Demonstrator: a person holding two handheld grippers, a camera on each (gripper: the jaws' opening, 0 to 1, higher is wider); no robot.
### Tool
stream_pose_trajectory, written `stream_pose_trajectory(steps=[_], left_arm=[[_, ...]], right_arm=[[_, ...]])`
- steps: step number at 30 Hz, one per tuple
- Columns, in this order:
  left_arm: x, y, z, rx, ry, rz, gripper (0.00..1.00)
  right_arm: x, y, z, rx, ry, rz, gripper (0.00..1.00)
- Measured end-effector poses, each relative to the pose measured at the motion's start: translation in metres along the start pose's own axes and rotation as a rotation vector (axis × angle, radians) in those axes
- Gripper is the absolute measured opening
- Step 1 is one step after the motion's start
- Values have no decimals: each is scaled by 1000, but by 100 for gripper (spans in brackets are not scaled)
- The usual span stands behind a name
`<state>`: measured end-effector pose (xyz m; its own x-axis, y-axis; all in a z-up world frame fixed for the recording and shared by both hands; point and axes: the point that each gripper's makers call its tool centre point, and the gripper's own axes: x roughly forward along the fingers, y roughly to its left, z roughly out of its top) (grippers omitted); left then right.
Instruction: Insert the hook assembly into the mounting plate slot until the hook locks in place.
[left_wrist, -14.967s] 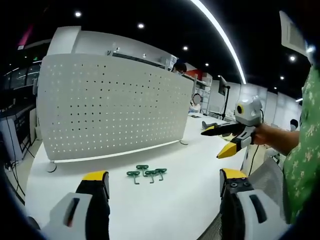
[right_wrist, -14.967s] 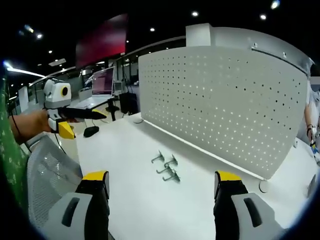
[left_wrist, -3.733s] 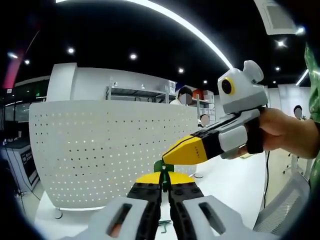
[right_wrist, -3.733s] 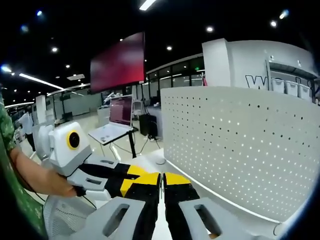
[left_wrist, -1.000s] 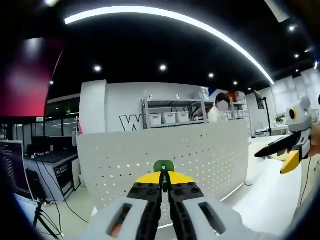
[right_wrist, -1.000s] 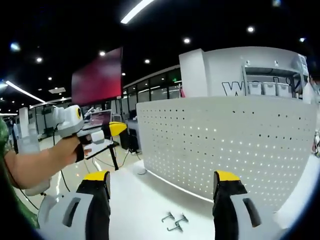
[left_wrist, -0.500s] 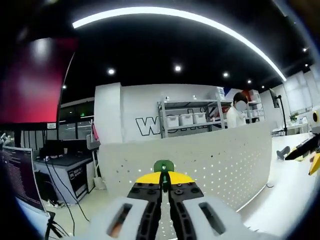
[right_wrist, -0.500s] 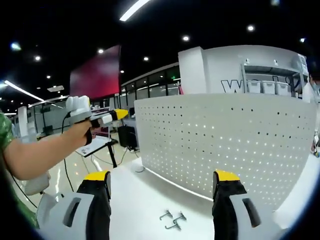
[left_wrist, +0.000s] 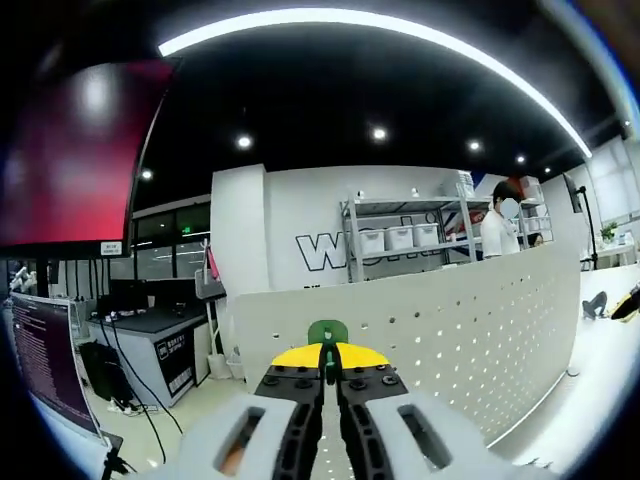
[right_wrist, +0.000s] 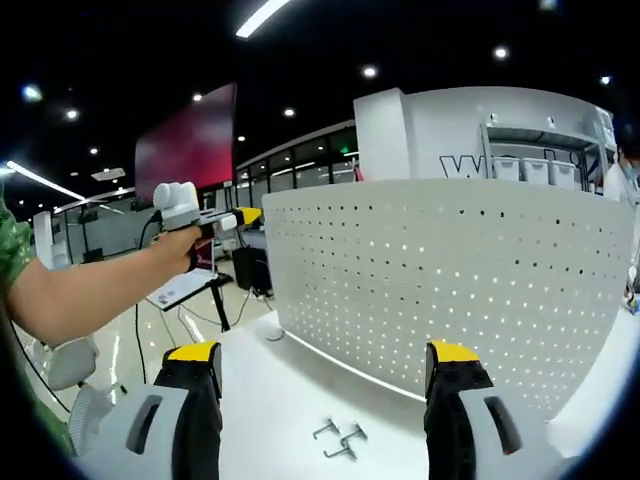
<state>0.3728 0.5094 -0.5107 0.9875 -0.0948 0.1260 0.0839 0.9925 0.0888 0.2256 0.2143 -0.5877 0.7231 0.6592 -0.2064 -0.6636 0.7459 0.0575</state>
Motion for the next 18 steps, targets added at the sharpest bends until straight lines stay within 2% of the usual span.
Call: stream_pose_trajectory(steps=[10,18], left_arm=[[19,10,-8,-31,-4,15,3],[26,12,-13,-57,-6,15,3]], right_arm=[[5,-3,-4,1,14,-5,85],[6,-6,-5,2,20,-12,85]])
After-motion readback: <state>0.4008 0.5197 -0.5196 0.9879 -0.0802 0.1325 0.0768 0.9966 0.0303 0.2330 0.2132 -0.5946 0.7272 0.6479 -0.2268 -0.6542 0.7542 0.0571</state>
